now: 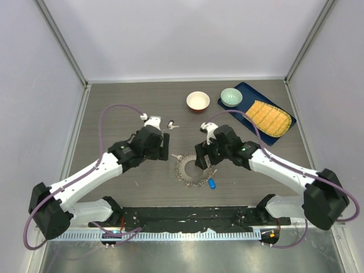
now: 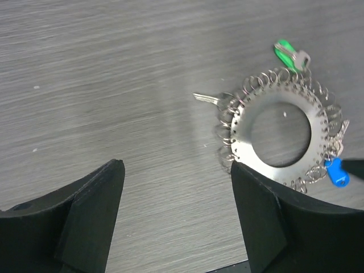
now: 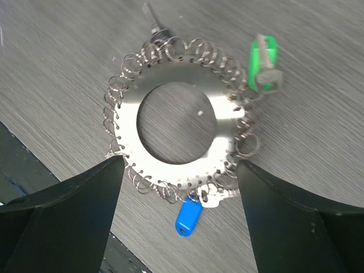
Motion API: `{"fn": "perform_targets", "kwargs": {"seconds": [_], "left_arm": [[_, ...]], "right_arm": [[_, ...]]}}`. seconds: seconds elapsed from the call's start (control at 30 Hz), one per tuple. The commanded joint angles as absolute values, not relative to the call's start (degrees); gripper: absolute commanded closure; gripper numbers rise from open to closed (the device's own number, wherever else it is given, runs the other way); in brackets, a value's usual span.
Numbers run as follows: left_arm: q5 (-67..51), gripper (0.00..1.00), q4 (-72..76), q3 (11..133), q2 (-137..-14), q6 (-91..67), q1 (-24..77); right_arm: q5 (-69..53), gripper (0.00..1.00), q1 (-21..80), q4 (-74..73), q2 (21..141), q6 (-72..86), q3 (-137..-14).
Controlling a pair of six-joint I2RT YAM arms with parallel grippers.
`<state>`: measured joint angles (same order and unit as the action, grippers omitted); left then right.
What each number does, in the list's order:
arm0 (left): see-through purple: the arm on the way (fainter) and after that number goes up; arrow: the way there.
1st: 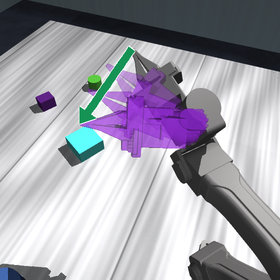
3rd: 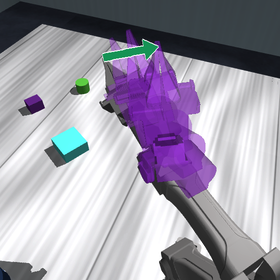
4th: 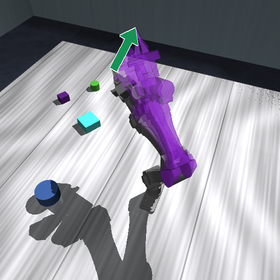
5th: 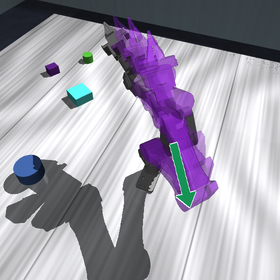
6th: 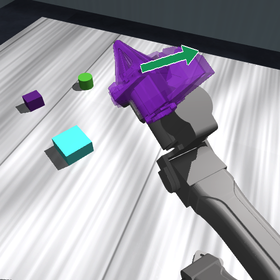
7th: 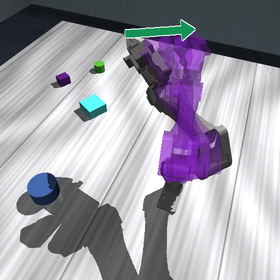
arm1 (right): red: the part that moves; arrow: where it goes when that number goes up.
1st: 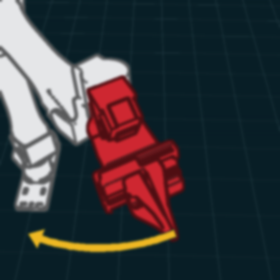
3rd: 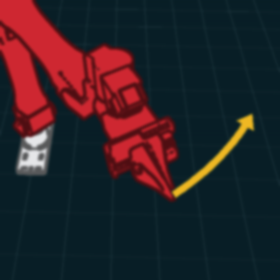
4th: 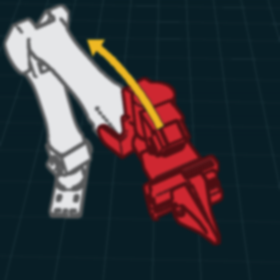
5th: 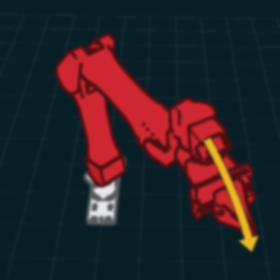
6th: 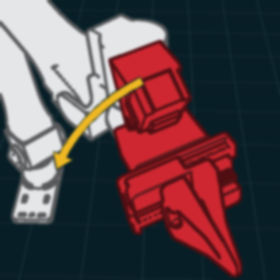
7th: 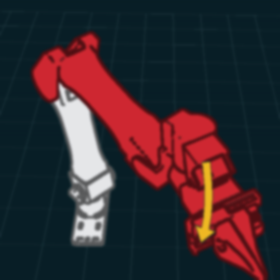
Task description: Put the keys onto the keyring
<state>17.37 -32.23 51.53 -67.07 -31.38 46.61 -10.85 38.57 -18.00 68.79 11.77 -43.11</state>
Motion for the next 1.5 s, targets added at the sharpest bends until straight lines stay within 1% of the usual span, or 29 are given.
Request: {"fn": "perform_targets", "kwargs": {"seconds": [0.0, 0.07, 0.17, 0.27, 0.3, 0.33, 0.43, 0.5, 0.53, 0.6, 0.63, 0.73, 0.8, 1.03, 1.47], "left_arm": [[15.0, 0.19, -40.2, 55.7, -63.0, -29.7, 40.5], [14.2, 0.18, -42.5, 57.5, -61.6, -28.3, 38.5], [13.5, 0.17, -42.5, 57.6, -59.9, -25.5, 35.6], [11.5, 0.18, -39.8, 55.7, -58.7, -23.6, 34.4], [10.7, 0.17, -38.9, 54.9, -58.5, -23.6, 34.4], [10.4, 0.18, -37.0, 53.2, -58.5, -23.6, 34.4], [8.4, 0.18, -38.0, 53.1, -59.6, -23.5, 34.2], [8.7, 0.18, -38.1, 53.1, -59.9, -22.9, 34.1], [9.0, 0.18, -38.1, 53.1, -59.9, -22.6, 34.1], [9.1, 0.18, -38.1, 53.0, -59.8, -22.4, 33.9], [8.9, 0.18, -37.9, 53.0, -59.7, -22.5, 33.8], [7.9, 0.18, -37.8, 52.8, -59.9, -22.7, 33.2], [7.8, 0.18, -37.9, 52.8, -60.0, -22.7, 32.9], [7.6, 0.18, -38.1, 52.6, -60.2, -22.9, 32.3], [6.1, 0.18, -37.8, 52.7, -61.5, -22.9, 31.2]], "right_arm": [[-10.3, 0.15, 43.8, -17.2, 75.7, 2.7, -48.8], [-9.9, 0.16, 46.3, -17.9, 79.5, -1.3, -50.6], [-9.8, 0.2, 47.4, -16.4, 83.0, -2.6, -52.3], [-7.4, 0.25, 47.4, -13.7, 84.4, -2.8, -53.3], [-4.0, 0.27, 47.3, -13.5, 85.7, -2.2, -53.8], [-1.8, 0.32, 47.3, -13.6, 86.2, -1.4, -54.8], [5.9, 0.39, 47.2, -14.1, 86.8, 2.1, -54.8], [7.9, 0.43, 46.9, -14.3, 85.8, 4.3, -53.7], [9.3, 0.47, 46.6, -14.5, 85.3, 6.8, -52.5], [9.4, 0.48, 45.1, -14.8, 84.6, 9.0, -51.2], [9.2, 0.52, 44.4, -14.8, 83.9, 11.7, -50.0], [6.7, 0.56, 42.5, -14.5, 83.1, 15.7, -48.7], [7.0, 0.57, 42.4, -14.0, 83.1, 19.2, -48.4], [10.6, 0.69, 41.9, -12.2, 83.3, 25.3, -46.9], [12.1, 0.71, 41.8, -13.1, 80.5, 30.3, -43.6]]}}
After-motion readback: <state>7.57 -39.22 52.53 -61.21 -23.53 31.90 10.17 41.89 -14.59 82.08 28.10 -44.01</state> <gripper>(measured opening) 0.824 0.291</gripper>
